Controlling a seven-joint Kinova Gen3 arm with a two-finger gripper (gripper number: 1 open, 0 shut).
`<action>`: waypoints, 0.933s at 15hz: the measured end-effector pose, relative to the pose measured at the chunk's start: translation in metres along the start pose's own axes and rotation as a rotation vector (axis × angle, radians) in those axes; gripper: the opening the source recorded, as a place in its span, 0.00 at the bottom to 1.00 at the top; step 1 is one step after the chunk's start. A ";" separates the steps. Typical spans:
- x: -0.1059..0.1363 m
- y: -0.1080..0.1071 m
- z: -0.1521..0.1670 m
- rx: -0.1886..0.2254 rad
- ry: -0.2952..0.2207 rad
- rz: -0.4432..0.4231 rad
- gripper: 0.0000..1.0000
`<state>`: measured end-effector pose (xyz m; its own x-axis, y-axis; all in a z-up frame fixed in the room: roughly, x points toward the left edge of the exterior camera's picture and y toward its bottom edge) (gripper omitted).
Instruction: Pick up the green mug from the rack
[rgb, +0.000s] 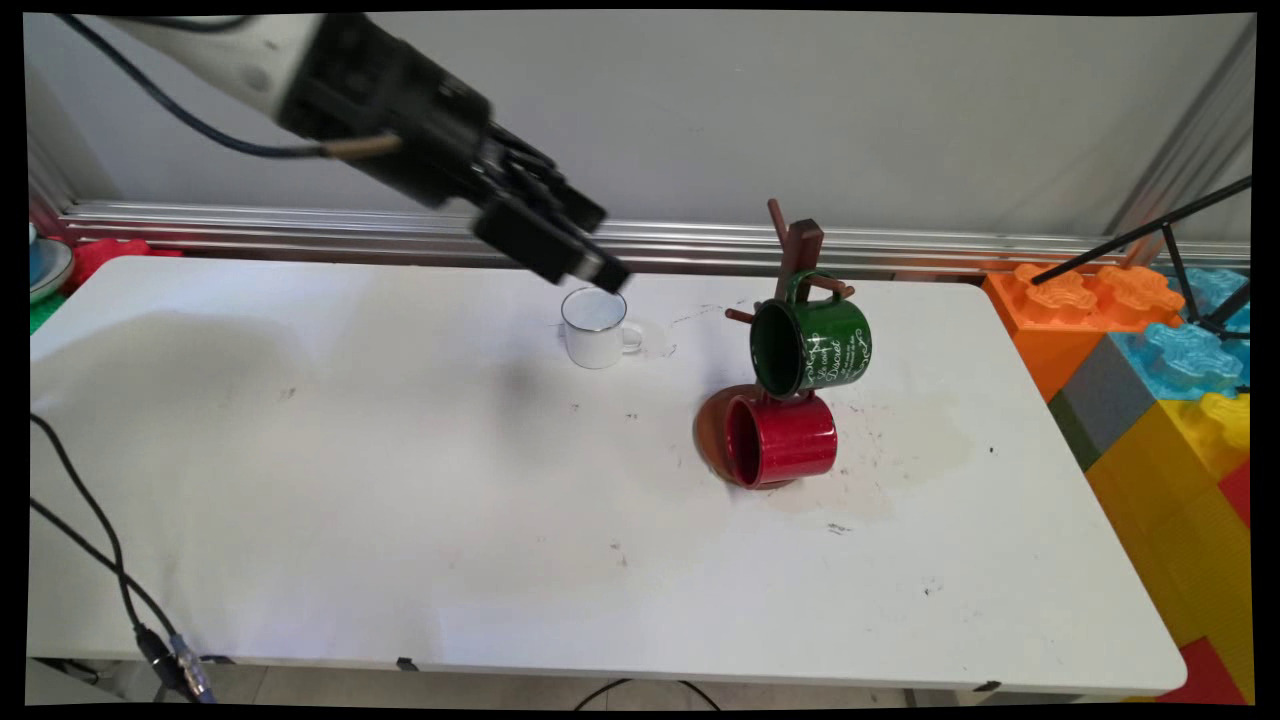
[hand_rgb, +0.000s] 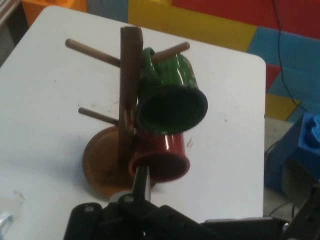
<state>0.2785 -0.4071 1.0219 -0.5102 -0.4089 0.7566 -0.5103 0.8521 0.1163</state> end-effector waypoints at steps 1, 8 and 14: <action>0.002 0.004 0.012 0.003 0.010 -0.014 1.00; -0.007 0.032 0.068 0.010 0.083 -0.098 1.00; -0.031 0.051 0.103 0.014 0.167 -0.206 1.00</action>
<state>0.1972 -0.3851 0.9387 -0.2737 -0.5123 0.8140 -0.6019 0.7514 0.2704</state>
